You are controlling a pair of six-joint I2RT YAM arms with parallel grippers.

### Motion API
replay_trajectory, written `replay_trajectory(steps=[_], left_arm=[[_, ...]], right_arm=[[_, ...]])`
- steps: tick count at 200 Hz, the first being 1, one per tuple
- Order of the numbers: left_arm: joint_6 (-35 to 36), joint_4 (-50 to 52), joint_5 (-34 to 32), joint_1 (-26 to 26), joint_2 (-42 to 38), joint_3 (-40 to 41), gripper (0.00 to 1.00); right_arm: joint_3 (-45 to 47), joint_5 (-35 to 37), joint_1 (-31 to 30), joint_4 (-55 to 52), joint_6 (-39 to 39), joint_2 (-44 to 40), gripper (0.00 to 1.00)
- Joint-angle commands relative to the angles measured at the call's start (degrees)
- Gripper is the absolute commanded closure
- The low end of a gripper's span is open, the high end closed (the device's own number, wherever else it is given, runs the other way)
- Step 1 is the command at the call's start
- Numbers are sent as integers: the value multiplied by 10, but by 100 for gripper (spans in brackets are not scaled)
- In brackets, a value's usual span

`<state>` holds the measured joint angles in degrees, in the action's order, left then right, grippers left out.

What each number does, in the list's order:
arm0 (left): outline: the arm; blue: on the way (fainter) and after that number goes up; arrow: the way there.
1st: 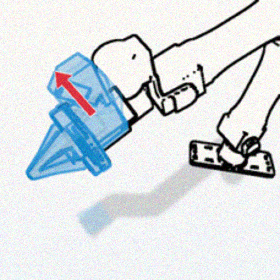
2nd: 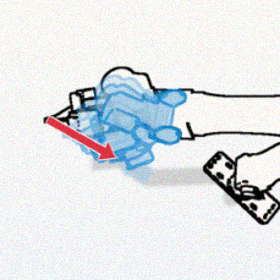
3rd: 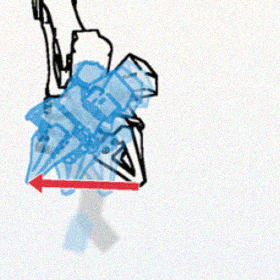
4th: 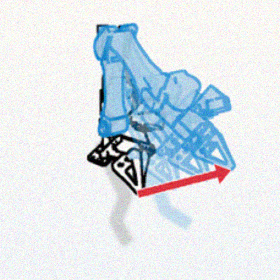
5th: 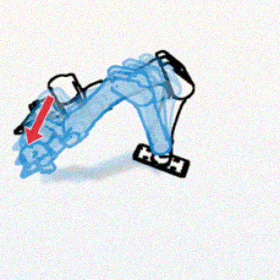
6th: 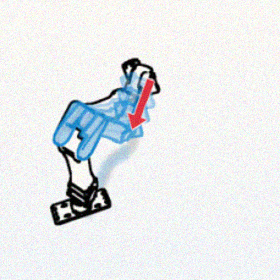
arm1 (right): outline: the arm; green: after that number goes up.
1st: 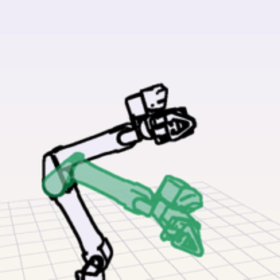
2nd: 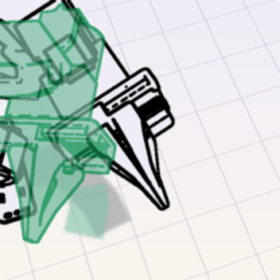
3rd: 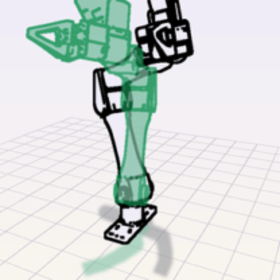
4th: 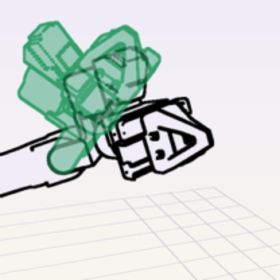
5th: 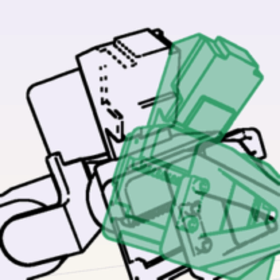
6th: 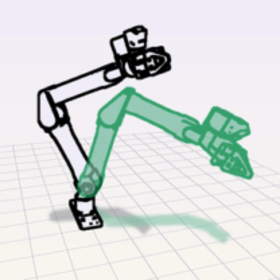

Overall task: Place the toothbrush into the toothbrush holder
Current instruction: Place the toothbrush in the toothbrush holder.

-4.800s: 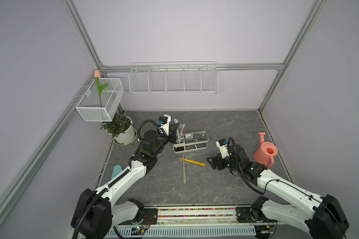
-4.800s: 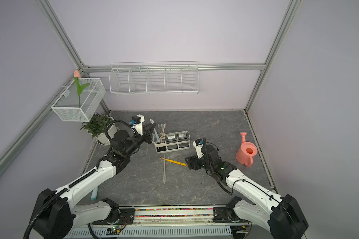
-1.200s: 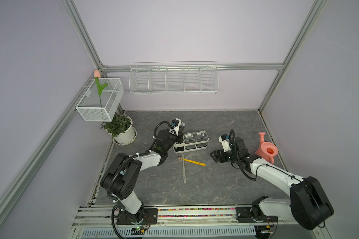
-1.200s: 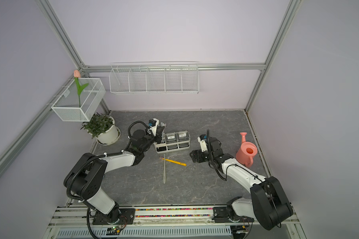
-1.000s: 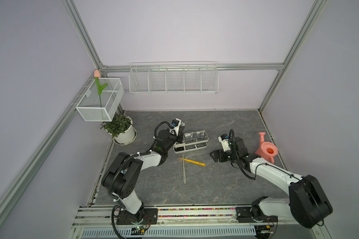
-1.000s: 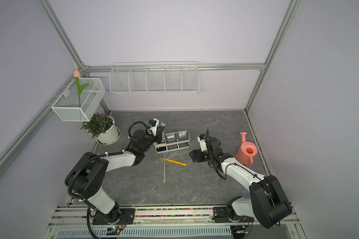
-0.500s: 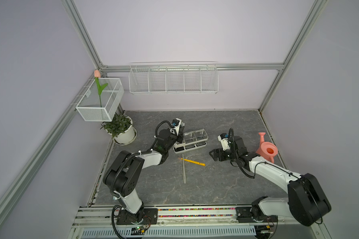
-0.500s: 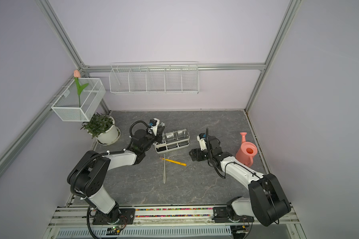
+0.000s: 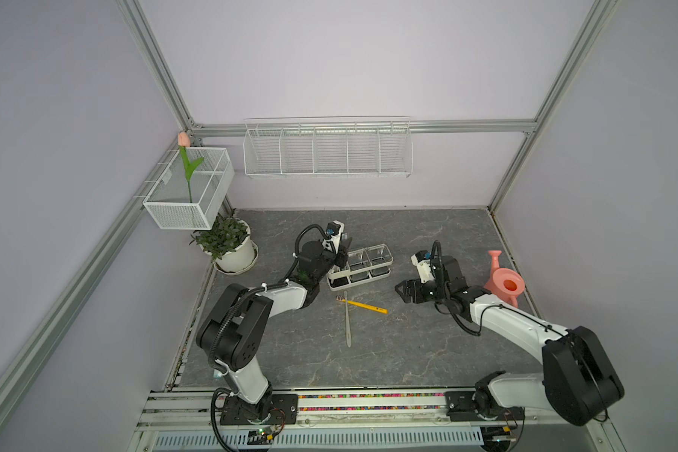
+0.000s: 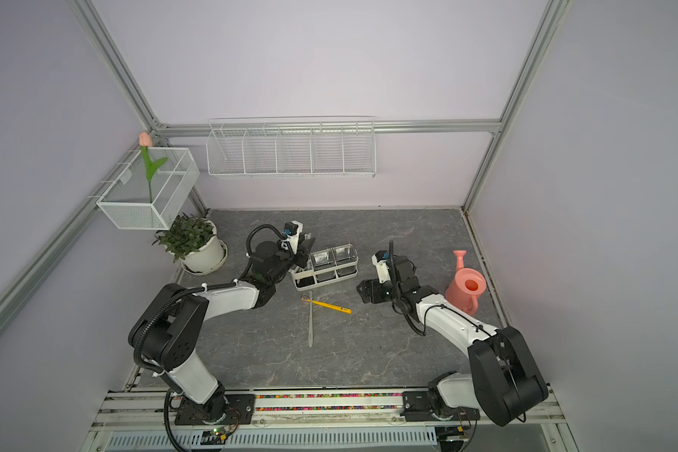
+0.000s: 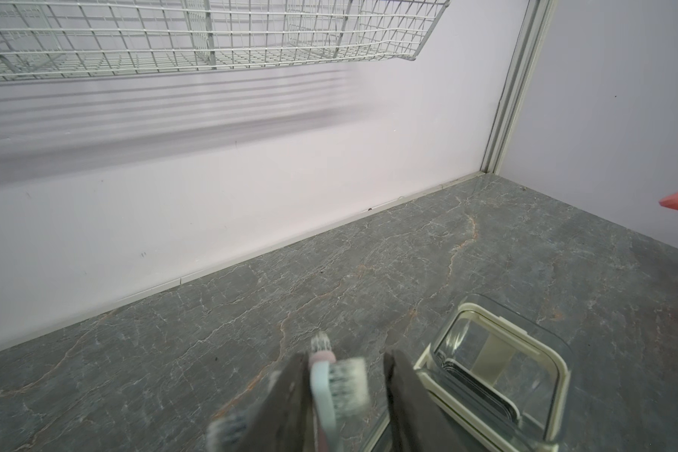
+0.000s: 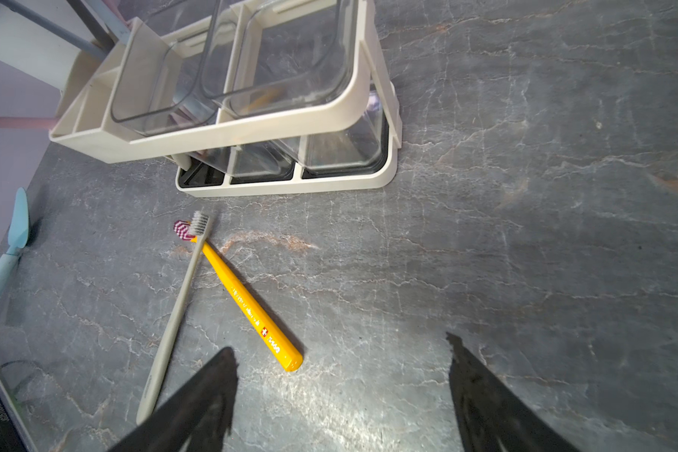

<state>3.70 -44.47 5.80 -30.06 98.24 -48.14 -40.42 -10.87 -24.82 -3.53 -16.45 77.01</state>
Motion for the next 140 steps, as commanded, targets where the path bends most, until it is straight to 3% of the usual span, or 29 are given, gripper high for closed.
replay_trajectory(steps=[1, 81, 140], left_arm=[[17, 9, -7, -2, -16, -24, 62], [31, 109, -8, -2, -87, -91, 56], [-2, 159, -31, -2, -102, -138, 54]], right_arm=[[-15, -15, 3, 4, 8, 8, 13], [-26, -31, 4, 6, 3, 27, 13], [-29, -41, 6, 6, -2, 34, 13]])
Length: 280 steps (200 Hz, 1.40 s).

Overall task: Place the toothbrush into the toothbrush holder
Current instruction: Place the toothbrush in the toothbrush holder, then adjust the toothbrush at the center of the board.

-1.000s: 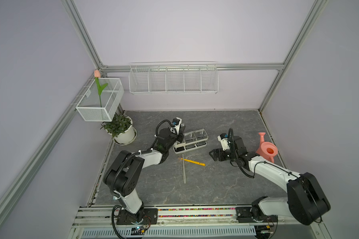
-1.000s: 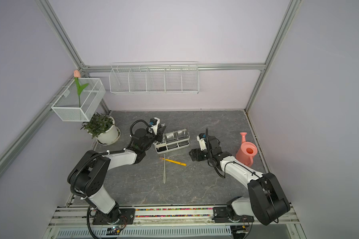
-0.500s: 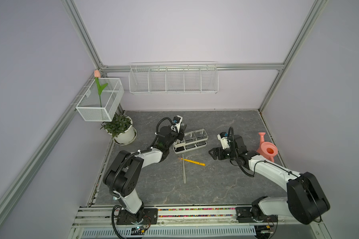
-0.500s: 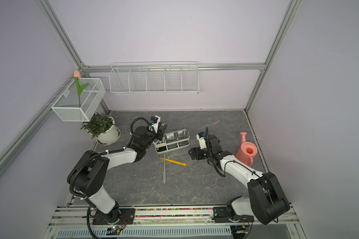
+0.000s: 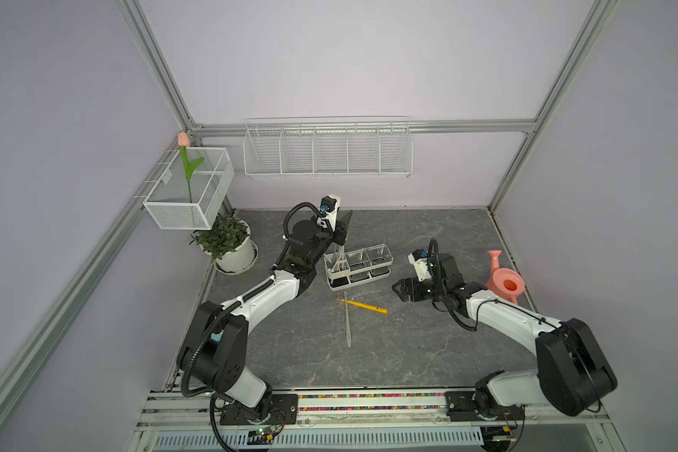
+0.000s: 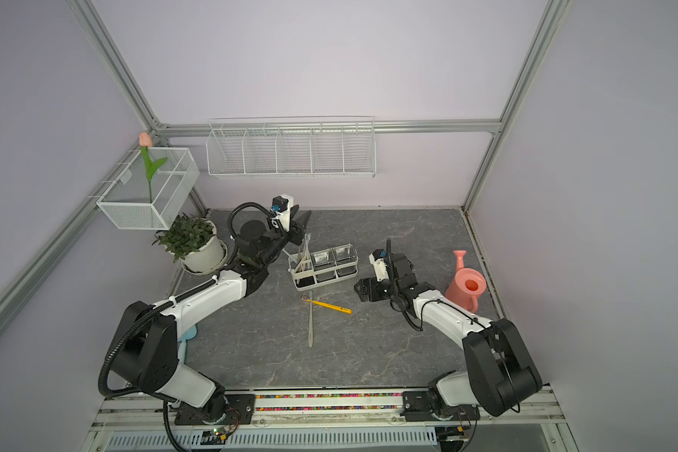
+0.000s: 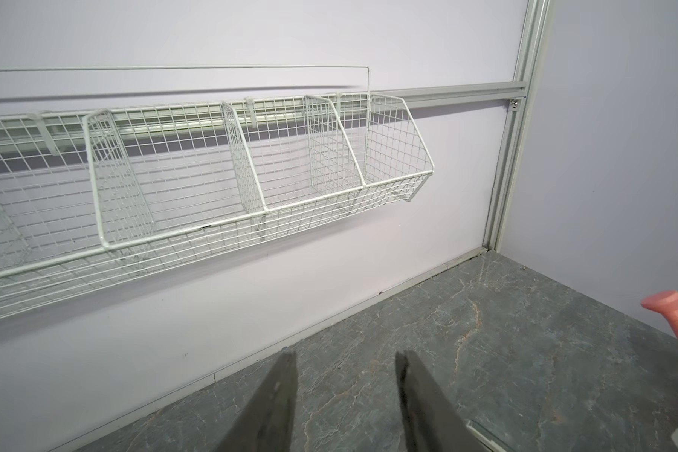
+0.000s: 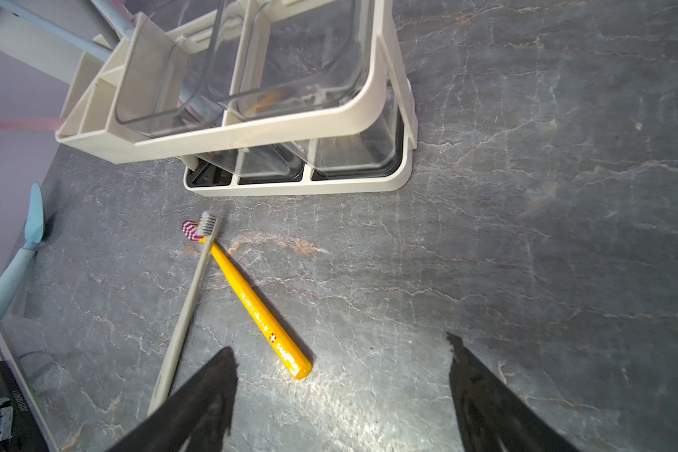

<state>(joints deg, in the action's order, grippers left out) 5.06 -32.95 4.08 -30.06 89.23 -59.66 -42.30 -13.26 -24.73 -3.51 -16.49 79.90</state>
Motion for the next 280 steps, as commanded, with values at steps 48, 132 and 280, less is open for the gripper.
replay_trajectory(steps=[48, 132, 280], left_arm=[[-57, 125, -37, -2, -62, -39, 52], [-137, 299, -120, -2, -227, 3, 50], [-184, 280, -172, -2, -527, 350, 49]], right_arm=[[7, -37, 4, 16, -14, 16, 13], [21, -90, -4, 50, -48, 40, 19], [-65, -9, -134, 42, -75, 140, 20]])
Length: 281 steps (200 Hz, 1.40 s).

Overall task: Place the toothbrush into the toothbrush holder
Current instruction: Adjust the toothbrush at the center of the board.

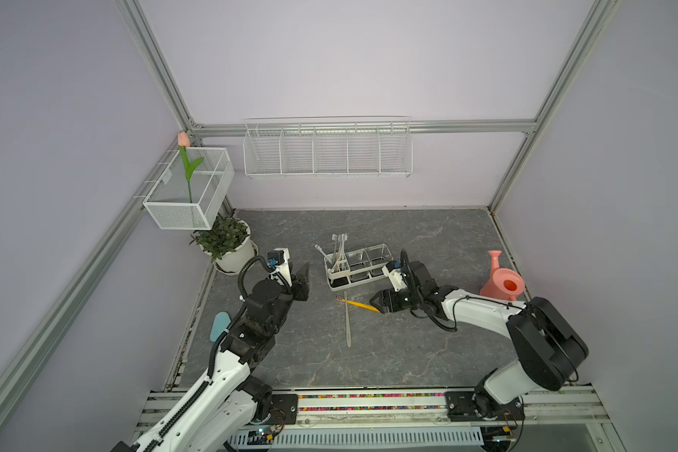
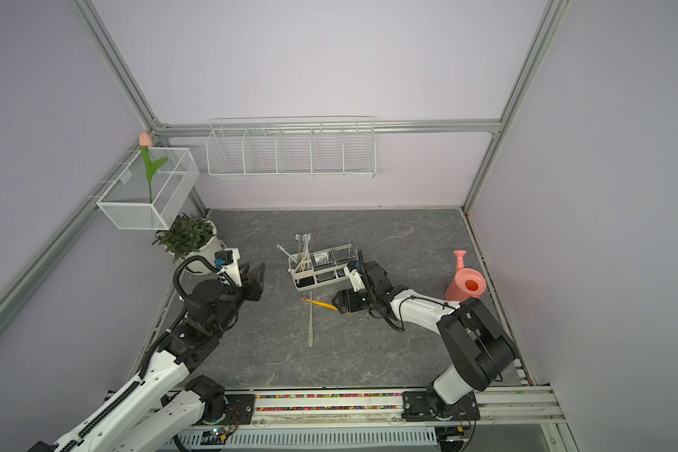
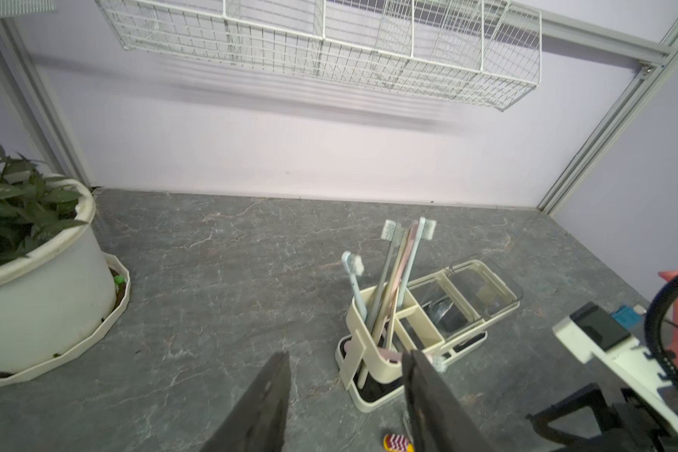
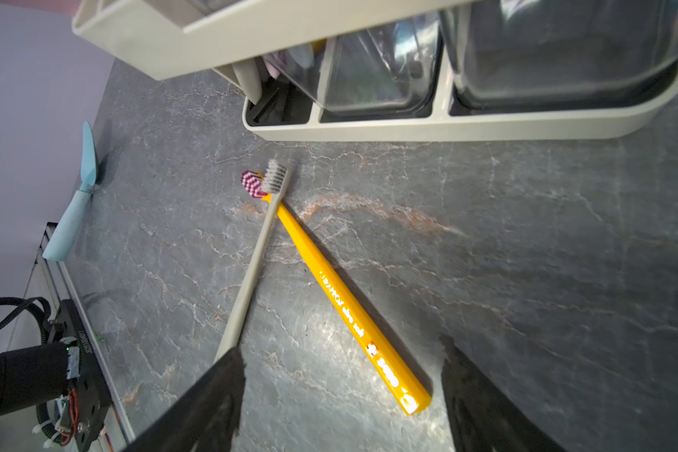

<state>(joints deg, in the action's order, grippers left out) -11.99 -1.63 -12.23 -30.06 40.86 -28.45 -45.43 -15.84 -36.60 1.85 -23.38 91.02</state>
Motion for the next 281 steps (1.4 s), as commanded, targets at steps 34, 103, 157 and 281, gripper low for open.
replay_trajectory(steps=[34, 103, 157, 281], left_arm=[[-16, -41, -7, -2, -98, 68, 49], [-23, -11, -26, -2, -86, 51, 49], [-25, -8, -38, -2, -93, 55, 49], [-34, -13, -40, -2, -88, 59, 49]], right_arm=[[-76, 26, -30, -23, -11, 63, 20], [-137, 31, -62, -53, -7, 133, 24], [-147, 72, -101, -96, 10, 132, 32], [-155, 252, -200, -171, 14, 80, 34]])
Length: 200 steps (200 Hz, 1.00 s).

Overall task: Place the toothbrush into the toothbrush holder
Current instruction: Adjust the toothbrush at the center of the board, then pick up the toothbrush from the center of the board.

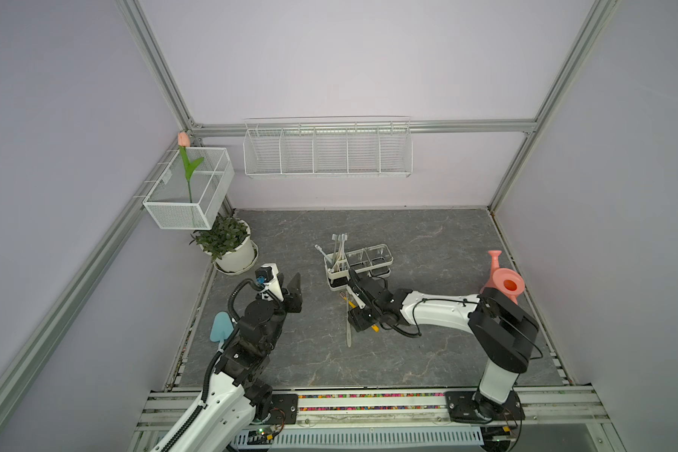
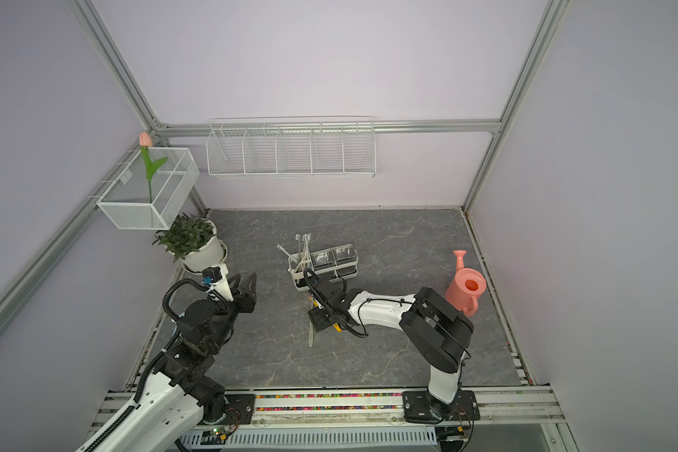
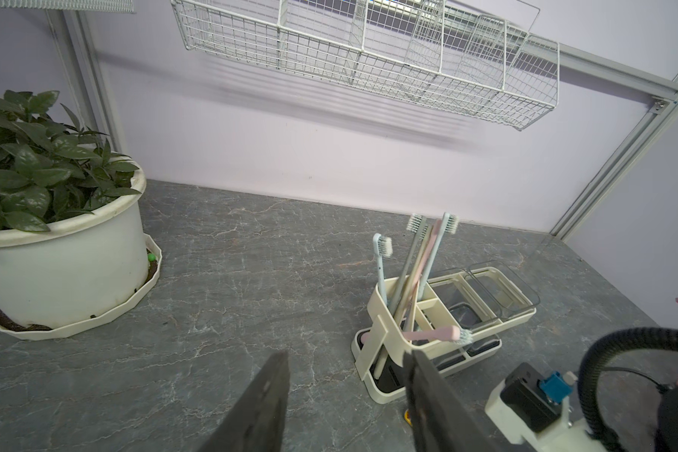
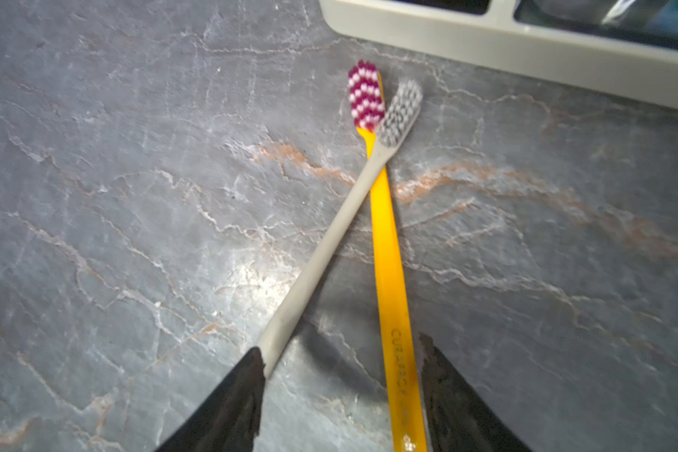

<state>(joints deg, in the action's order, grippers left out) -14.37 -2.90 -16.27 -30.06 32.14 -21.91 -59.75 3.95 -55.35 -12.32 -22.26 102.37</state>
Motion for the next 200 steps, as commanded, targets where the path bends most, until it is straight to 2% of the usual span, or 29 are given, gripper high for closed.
replay_trajectory(steps=[1, 31, 88, 163, 200], left_arm=[[-10, 0, 0, -2, -1, -6, 49], [-11, -1, 1, -2, 5, -7, 49], [-11, 0, 1, -2, 3, -7, 49], [-13, -1, 2, -2, 6, -8, 49], [-13, -4, 1, -2, 5, -5, 48]], right_arm=[[-12, 56, -13, -30, 2, -34, 34], [-9, 77, -25, -36, 0, -55, 34], [-31, 24, -32, -15, -10, -5, 37], [-62, 35, -44, -44, -26, 52, 37], [-81, 80, -60, -83, -27, 76, 42]])
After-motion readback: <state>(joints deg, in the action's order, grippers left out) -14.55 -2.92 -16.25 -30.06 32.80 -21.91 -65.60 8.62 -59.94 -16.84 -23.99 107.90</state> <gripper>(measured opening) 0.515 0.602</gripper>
